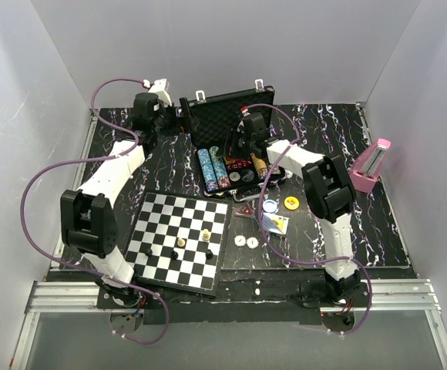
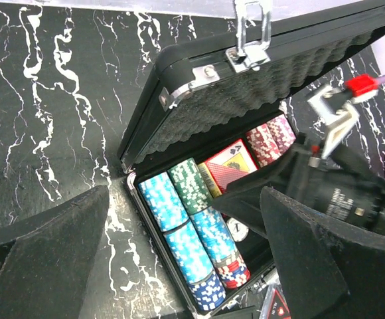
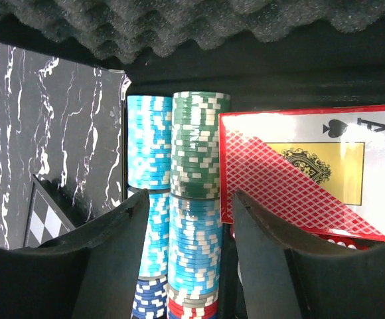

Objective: Pack up texas hold em set

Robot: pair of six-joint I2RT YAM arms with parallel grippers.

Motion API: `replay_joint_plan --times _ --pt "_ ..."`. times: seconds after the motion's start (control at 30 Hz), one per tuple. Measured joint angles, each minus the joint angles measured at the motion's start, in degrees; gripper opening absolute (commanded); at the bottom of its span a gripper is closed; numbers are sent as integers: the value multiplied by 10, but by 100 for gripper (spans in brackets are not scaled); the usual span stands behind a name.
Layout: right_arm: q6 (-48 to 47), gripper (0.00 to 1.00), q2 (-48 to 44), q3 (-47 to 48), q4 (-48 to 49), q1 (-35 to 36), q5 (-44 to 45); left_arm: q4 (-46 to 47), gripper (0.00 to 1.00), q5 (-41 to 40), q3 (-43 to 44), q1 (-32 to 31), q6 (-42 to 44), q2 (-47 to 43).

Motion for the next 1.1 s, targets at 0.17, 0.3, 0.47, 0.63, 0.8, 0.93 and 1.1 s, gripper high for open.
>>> replay_joint_plan --times 0.17,0.3,0.47,0.63,0.8,0.93,1.1 --pt "19 61 8 0 -9 0 9 2 98 0 -25 0 0 -45" --pt "27 61 9 0 -10 0 17 2 98 0 -42 2 -2 -74" --pt "29 59 9 0 -3 1 18 3 98 0 -57 3 -5 -97" --pt "10 59 9 3 -3 9 21 4 98 0 -74 4 -4 -114" --pt "-12 59 9 21 -23 29 29 2 98 0 -76 5 -4 -114" --pt "-20 59 9 29 -37 43 41 2 98 0 -78 7 -4 -116" --pt "-21 60 38 81 -87 47 71 3 98 0 -78 7 -4 -118"
